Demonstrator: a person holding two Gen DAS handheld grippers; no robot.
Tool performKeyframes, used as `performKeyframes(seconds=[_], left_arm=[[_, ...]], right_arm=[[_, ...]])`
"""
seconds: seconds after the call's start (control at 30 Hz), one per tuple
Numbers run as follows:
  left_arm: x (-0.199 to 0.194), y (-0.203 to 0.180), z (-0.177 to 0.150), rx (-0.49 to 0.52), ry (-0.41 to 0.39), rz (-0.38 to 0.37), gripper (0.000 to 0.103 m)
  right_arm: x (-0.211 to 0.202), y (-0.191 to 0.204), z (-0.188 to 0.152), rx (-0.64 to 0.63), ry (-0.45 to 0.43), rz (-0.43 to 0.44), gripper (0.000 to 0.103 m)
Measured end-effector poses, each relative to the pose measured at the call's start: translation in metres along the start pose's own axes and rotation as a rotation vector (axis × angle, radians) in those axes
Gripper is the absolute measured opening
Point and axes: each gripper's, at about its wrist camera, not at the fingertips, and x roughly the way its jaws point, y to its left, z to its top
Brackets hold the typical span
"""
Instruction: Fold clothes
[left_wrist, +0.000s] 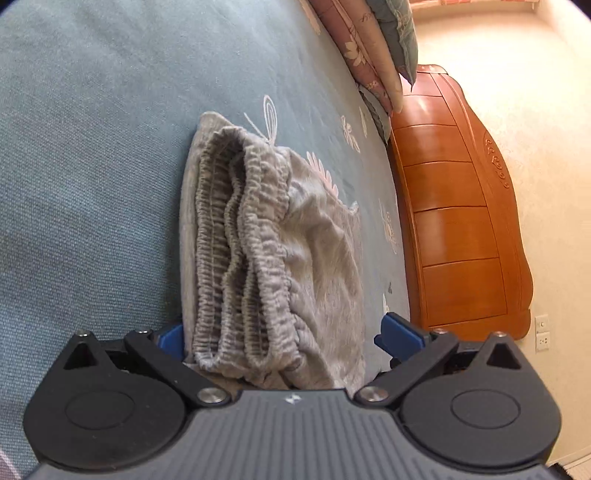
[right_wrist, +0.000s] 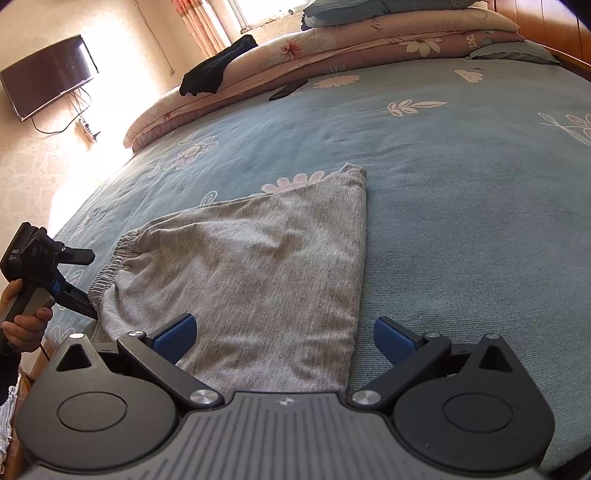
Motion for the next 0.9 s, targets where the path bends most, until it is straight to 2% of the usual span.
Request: performKeyframes(seconds=[0.17, 0.33, 0.47, 0.5, 0.57, 0.63, 0.7, 0.9], left_arm=[[0.014, -0.004, 0.026, -0.035, -0.044, -0.001, 0.102], [0.011, -0.007, 0.018, 0.029, -0.038, 0.012, 0.102], [0.008, -0.007, 0.014, 0.016, -0.051, 0.028, 0.098], [0.008, -0.010, 0.014, 0.024, -0.047, 0.060, 0.096], [0.008, -0.018, 0.015, 0.042, -0.037, 0.132, 0.082], [0.006, -0.021, 0.015, 0.053, -0.029, 0.204, 0.056], [0.004, -0.021, 0.015, 0.044, -0.028, 0.251, 0.046], [0.004, -0.027, 0.011, 0.069, -0.032, 0.302, 0.047]], right_arm=[[0.003, -0.006, 0.009, 0.038, 0.000, 0.081, 0.103], [0.008, -0.028, 0.033, 0.108, -0.010, 0.192, 0.103], [0.034, -0.063, 0.051, 0.216, 0.040, 0.234, 0.103], [0.041, -0.071, 0.056, 0.242, 0.048, 0.242, 0.103], [0.055, -0.086, 0.065, 0.287, 0.063, 0.263, 0.103], [0.069, -0.100, 0.074, 0.335, 0.072, 0.300, 0.103], [0.084, -0.109, 0.084, 0.368, 0.080, 0.340, 0.103], [0.120, -0.117, 0.106, 0.395, 0.087, 0.429, 0.103]])
